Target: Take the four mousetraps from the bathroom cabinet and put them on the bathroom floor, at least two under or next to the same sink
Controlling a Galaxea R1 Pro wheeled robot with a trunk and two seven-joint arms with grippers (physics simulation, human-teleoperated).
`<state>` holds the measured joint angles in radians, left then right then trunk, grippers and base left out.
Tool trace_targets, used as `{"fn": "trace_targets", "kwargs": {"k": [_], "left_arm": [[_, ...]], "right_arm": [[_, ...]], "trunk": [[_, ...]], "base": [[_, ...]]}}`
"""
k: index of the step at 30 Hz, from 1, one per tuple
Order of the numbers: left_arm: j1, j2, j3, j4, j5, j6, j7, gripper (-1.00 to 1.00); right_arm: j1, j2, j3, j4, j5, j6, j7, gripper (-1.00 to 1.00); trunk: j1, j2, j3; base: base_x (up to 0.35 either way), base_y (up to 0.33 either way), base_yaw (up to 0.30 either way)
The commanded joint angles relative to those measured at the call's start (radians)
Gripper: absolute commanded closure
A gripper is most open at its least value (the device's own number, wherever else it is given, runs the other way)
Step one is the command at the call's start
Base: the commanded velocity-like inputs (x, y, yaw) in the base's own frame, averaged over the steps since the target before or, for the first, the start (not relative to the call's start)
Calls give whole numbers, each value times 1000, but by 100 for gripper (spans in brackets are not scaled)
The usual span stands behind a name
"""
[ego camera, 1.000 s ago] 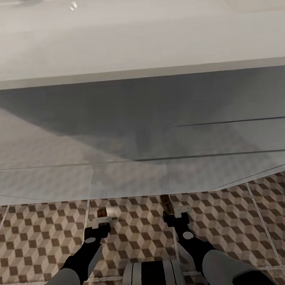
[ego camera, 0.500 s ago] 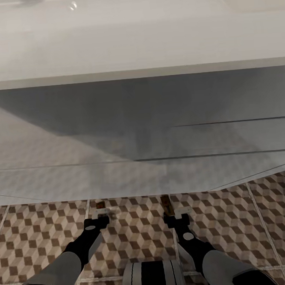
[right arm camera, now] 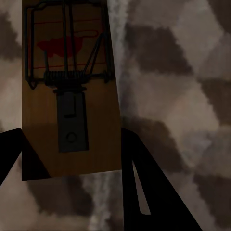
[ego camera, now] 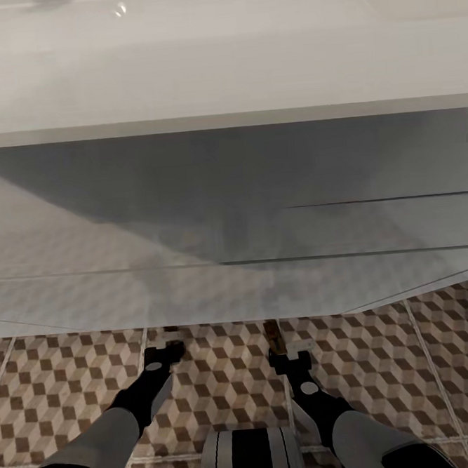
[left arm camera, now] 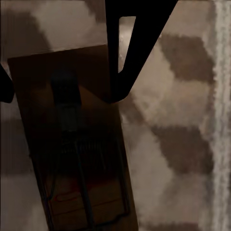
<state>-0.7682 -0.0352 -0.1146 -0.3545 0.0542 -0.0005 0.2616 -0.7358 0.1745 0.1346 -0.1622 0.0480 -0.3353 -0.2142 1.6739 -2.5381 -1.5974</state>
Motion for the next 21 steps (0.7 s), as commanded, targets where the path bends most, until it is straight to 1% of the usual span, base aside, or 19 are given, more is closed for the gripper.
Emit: {"fn": "trace_targets", "kwargs": {"k": [1, 4, 6, 11, 16, 20, 21], "left_arm": [[0, -3, -8, -5, 4, -2, 9, 100], [0, -14, -9, -23, -10, -6, 12, 100], [0, -20, -10, -35, -38, -7, 14, 100], [0, -24, -10, -41, -78, -10, 16, 100], [0, -24, -10, -22, -89, -15, 16, 100], [0, -23, -10, 29, -91, -28, 16, 100], [0, -23, -10, 53, -91, -44, 15, 100]], "right_arm": [[-1, 0, 8, 1, 3, -1, -14, 100], [-1, 0, 7, 1, 3, -1, -14, 100], [-1, 0, 7, 1, 3, -1, -14, 100], [-1, 0, 7, 1, 3, -1, -13, 100], [-1, 0, 7, 8, 3, -1, -13, 100], [-1, 0, 7, 25, 3, -1, -13, 100], [-1, 0, 6, 28, 3, -1, -13, 100]], "trunk": [[0, 0, -1], [0, 0, -1], [0, 0, -1], [0, 0, -1], [0, 0, -1], [0, 0, -1], [0, 0, -1]], "base": [[0, 0, 0], [0, 0, 0], [0, 0, 0], [0, 0, 0], [0, 0, 0], [0, 0, 0], [0, 0, 0]]}}
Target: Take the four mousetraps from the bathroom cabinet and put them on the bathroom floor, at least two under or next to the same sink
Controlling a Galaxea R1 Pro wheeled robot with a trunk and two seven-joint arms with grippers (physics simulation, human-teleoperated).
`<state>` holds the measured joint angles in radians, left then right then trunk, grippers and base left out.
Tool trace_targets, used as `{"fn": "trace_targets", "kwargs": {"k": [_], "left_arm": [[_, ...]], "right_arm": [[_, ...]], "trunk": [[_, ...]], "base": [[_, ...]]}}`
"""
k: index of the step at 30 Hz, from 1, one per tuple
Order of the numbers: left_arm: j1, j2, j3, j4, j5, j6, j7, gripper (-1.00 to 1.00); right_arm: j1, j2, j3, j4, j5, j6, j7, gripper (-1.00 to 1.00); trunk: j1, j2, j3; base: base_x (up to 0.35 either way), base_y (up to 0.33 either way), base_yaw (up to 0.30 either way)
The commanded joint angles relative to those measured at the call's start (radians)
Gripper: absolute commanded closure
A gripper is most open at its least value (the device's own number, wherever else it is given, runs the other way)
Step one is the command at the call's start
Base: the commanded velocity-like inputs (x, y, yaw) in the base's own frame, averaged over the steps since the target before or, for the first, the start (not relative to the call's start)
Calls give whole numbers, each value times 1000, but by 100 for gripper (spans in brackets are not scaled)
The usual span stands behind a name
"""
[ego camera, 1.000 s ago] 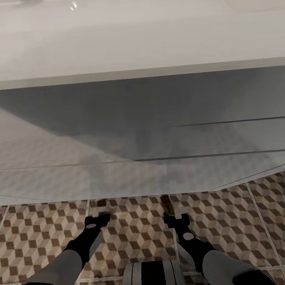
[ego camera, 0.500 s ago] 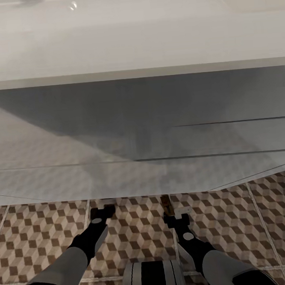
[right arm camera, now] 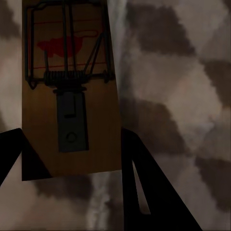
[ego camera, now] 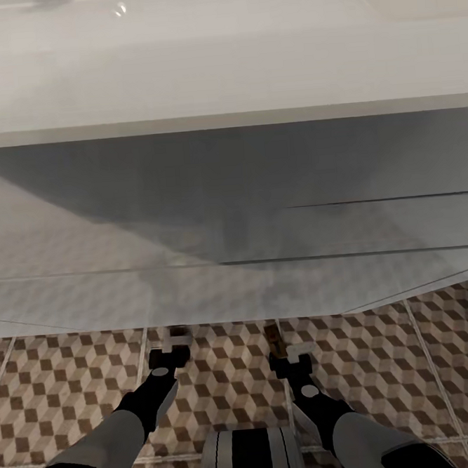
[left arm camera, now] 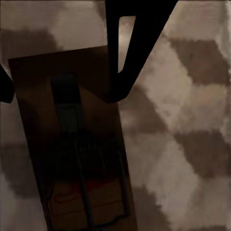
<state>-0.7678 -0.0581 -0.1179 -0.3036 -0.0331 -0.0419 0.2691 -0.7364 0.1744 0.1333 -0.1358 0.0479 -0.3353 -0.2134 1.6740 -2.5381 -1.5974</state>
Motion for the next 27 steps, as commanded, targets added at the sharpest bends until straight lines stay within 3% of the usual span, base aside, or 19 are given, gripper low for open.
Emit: {"fn": "trace_targets", "kwargs": {"k": [1, 5, 8, 14, 27], "left_arm": [[-1, 1, -7, 26, -4, -28, 7, 100], [-1, 2, -6, 91, -3, -129, 7, 100], [-1, -2, -6, 116, -3, -169, 4, 100], [-1, -19, -8, 118, -6, -188, 8, 100], [-1, -22, -5, 118, -1, -198, 11, 100]], "right_arm": [[-1, 0, 8, 4, 3, -1, -14, 100], [-1, 0, 7, 8, 3, 0, -14, 100], [-1, 0, 7, 9, 3, 1, -14, 100], [-1, 0, 6, 9, 5, -6, -7, 100], [-1, 0, 7, 8, 6, -11, -4, 100]], "trunk": [[0, 0, 0], [0, 0, 0], [0, 0, 0], [0, 0, 0], [0, 0, 0]], "base": [[0, 0, 0], [0, 0, 0], [0, 0, 0], [0, 0, 0], [0, 0, 0]]}}
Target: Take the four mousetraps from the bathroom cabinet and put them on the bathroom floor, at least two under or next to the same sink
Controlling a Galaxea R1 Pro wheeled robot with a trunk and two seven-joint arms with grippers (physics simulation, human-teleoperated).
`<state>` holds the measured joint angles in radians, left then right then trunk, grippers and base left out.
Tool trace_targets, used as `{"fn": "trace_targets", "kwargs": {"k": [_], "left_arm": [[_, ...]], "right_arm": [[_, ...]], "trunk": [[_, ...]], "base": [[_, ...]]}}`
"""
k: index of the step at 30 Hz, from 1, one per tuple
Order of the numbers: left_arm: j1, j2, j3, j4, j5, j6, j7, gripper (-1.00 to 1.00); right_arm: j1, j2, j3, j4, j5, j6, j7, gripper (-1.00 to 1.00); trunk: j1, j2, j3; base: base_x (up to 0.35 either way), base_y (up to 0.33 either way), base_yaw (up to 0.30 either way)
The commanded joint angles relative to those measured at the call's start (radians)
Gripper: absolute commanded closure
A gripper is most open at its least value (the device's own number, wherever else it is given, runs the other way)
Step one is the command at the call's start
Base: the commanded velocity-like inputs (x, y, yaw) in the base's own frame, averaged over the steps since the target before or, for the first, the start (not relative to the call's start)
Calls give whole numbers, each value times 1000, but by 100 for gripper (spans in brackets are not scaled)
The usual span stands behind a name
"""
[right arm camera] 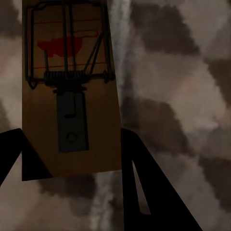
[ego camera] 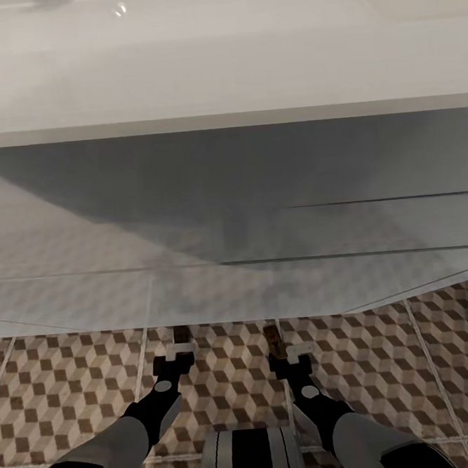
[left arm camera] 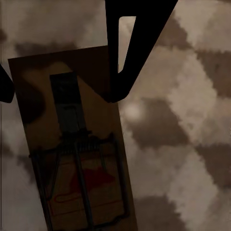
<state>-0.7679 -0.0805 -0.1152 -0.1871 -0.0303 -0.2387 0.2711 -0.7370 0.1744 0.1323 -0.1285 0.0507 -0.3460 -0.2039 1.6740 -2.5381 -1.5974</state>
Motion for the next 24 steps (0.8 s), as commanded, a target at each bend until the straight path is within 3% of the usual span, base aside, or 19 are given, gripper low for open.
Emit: {"fn": "trace_targets", "kwargs": {"k": [1, 13, 18, 24], "left_arm": [[-1, 0, -8, 1, -3, -2, 9, 100], [1, 3, -6, -12, -2, -32, 11, 100], [1, 3, -3, -24, -1, -78, 11, 100], [1, 4, -3, -26, -1, -79, 10, 100]], "right_arm": [[0, 0, 8, 1, 3, -1, -14, 100], [0, 0, 9, 0, 3, -1, -14, 100], [-1, 0, 9, 0, 3, -1, -14, 100], [-1, 0, 9, 0, 3, -1, -14, 100]], "trunk": [[0, 0, -1], [0, 0, -1], [0, 0, -1], [0, 0, -1]], "base": [[0, 0, 0], [127, 0, 0], [40, 0, 0], [7, 0, 0]]}}
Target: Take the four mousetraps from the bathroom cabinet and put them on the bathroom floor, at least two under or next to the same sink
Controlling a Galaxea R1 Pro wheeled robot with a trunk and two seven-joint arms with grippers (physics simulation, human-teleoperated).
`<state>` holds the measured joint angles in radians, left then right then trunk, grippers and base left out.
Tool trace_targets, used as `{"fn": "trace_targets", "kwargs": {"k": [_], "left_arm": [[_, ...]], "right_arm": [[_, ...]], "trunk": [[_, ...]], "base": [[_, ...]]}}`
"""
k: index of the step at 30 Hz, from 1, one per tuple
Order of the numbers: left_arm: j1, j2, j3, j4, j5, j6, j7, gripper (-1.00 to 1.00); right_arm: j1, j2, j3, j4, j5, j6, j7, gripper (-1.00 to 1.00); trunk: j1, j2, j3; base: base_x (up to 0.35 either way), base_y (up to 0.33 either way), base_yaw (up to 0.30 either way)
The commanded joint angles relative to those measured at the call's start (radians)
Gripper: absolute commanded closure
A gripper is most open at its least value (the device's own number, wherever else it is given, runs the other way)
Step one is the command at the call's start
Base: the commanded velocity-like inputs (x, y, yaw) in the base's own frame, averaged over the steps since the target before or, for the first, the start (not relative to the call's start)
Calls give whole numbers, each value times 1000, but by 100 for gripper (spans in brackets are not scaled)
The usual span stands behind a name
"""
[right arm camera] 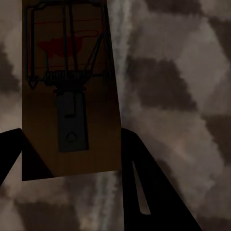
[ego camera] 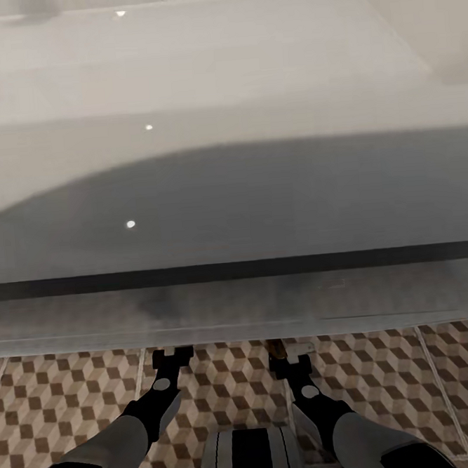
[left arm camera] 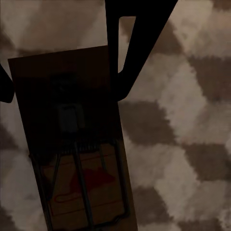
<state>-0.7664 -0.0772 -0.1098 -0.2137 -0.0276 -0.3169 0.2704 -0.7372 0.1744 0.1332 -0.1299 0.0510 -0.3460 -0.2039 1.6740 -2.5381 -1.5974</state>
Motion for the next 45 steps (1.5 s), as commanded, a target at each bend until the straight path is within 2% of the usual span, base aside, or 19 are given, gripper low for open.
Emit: {"fn": "trace_targets", "kwargs": {"k": [1, 12, 18, 22, 30, 45], "left_arm": [[-1, 0, -8, 1, -3, -1, 10, 100], [-1, 1, -16, 14, -2, 7, 9, 100], [-2, 3, -17, 18, -8, 86, 9, 100], [-2, 3, -18, 23, -9, 104, 8, 100], [-2, 3, -20, 66, -11, 111, 7, 100], [-2, 2, -21, 71, -12, 105, 7, 100]], "right_arm": [[0, 0, 8, 1, 3, -1, -14, 100], [0, 0, 8, 1, 2, 0, -14, 100], [0, 0, 7, 2, 0, 1, -14, 100], [0, 0, 7, 3, 0, -3, -14, 100], [1, 0, 9, 3, 0, -7, -14, 100], [1, 0, 15, 4, 10, -74, -13, 100]], "trunk": [[0, 0, 0], [0, 0, 0], [0, 0, 0], [0, 0, 0], [0, 0, 0], [0, 0, 0]], "base": [[2, 0, 0], [0, 0, 0], [0, 0, 0], [0, 0, 0], [0, 0, 0], [0, 0, 0]]}}
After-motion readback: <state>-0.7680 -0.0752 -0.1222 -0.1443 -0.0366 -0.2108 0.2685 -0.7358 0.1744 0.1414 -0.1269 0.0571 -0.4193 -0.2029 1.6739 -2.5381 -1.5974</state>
